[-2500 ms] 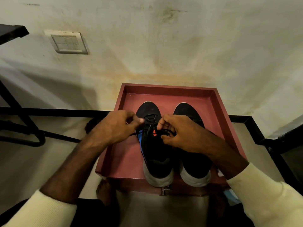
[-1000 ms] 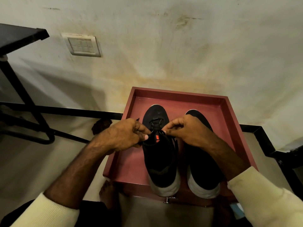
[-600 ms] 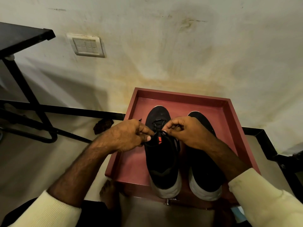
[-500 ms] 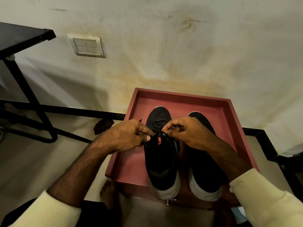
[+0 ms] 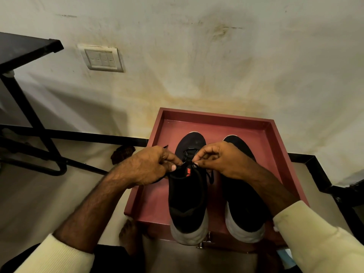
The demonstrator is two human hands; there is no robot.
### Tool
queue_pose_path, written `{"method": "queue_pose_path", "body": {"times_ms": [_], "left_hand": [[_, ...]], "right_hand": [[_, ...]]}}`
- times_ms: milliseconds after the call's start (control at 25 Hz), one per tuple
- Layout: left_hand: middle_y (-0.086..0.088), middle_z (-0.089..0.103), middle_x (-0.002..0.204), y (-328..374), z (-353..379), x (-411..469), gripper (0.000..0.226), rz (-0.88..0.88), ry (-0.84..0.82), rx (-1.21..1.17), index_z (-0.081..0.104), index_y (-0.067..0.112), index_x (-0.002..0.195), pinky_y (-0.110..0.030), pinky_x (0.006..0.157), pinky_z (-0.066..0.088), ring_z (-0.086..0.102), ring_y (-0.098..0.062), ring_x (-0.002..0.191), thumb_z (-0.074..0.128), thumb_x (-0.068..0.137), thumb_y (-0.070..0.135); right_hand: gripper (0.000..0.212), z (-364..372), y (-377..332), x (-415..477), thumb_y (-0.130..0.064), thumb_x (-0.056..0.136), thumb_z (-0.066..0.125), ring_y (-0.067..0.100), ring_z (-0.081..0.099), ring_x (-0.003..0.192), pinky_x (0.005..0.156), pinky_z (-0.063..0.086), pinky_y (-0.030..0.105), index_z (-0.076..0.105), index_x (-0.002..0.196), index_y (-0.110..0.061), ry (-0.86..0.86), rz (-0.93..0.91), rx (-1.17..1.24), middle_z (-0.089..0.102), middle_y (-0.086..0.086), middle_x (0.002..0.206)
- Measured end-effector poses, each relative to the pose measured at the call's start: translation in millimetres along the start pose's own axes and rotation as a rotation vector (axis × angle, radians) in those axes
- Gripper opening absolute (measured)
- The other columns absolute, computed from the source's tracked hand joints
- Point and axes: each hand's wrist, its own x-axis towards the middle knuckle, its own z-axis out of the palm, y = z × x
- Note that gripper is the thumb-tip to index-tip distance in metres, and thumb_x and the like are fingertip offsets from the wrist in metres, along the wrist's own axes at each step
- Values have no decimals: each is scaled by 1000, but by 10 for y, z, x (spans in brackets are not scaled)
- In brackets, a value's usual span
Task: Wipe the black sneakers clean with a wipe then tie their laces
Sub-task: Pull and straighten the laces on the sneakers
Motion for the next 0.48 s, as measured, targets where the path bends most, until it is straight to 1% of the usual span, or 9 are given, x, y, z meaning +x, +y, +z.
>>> {"method": "queue_pose_path", "body": {"times_ms": [120, 240, 360, 400, 480], "left_hand": [[13, 77, 111, -5, 1, 6, 25, 16, -10, -19, 75, 28, 119, -20, 95, 56, 72, 2, 102, 62, 101, 17], [7, 78, 108, 0, 8, 9, 22, 29, -40, -68, 75, 26, 116, -25, 93, 59, 73, -4, 101, 62, 101, 17], [3, 77, 106, -5, 18, 12, 22, 28, -44, -32, 74, 29, 114, -32, 91, 61, 73, -13, 100, 61, 101, 19], [1, 77, 106, -6, 17, 11, 22, 24, -45, -22, 74, 30, 114, -32, 90, 62, 73, -14, 99, 61, 101, 19], [-2, 77, 105, 4, 11, -3, 22, 16, -45, -5, 73, 30, 116, -28, 87, 62, 74, -13, 97, 61, 101, 19]], "right_hand": [[6, 23, 1, -12, -17, 95, 75, -2, 68, 70, 71, 59, 18, 80, 98, -18, -2, -42, -90, 78, -3, 86], [4, 66, -3, -44, -17, 93, 72, 0, 66, 69, 69, 58, 19, 76, 92, -17, 21, -56, -133, 77, 0, 85], [4, 59, -1, -43, -19, 89, 73, 4, 64, 65, 65, 56, 23, 72, 85, -18, 48, -36, -143, 75, 2, 81], [5, 46, -2, -41, -19, 89, 73, 3, 63, 64, 64, 55, 24, 71, 84, -18, 44, -33, -147, 74, 1, 80], [6, 21, -9, -45, -18, 91, 72, -1, 60, 62, 65, 53, 22, 71, 86, -16, 34, -33, -149, 73, -2, 79]]}}
